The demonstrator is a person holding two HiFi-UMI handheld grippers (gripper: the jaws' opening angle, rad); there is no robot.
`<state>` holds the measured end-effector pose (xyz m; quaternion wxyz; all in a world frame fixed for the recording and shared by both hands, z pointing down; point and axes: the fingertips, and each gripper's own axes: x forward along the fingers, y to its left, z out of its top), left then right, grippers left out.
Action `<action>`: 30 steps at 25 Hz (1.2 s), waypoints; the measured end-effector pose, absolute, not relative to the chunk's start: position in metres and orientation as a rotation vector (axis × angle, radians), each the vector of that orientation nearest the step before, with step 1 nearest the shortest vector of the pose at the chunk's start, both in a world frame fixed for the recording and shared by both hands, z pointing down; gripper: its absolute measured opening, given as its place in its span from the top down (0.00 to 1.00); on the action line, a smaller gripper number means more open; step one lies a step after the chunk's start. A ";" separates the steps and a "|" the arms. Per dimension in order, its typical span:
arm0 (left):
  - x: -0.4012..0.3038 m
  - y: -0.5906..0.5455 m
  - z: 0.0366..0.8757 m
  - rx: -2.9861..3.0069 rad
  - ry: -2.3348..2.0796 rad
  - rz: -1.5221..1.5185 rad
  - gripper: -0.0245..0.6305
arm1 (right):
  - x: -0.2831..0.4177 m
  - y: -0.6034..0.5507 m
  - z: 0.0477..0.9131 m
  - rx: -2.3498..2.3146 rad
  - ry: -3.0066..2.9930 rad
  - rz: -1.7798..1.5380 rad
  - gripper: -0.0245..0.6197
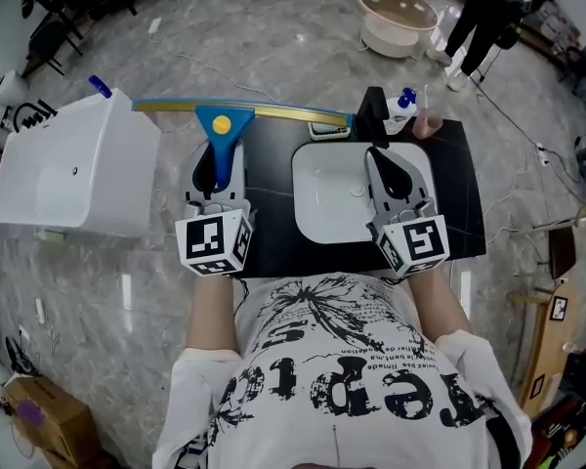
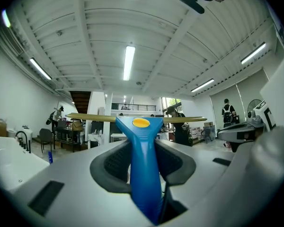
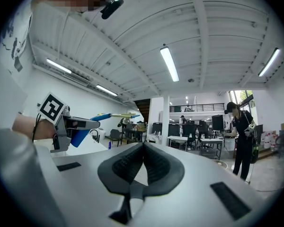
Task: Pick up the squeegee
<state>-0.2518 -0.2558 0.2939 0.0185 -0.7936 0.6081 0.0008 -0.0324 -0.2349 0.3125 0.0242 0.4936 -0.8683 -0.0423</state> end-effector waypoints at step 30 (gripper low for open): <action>-0.268 -0.256 0.323 -2.451 1.865 -0.107 0.74 | -0.061 -0.235 0.344 1.520 -2.644 -0.095 0.94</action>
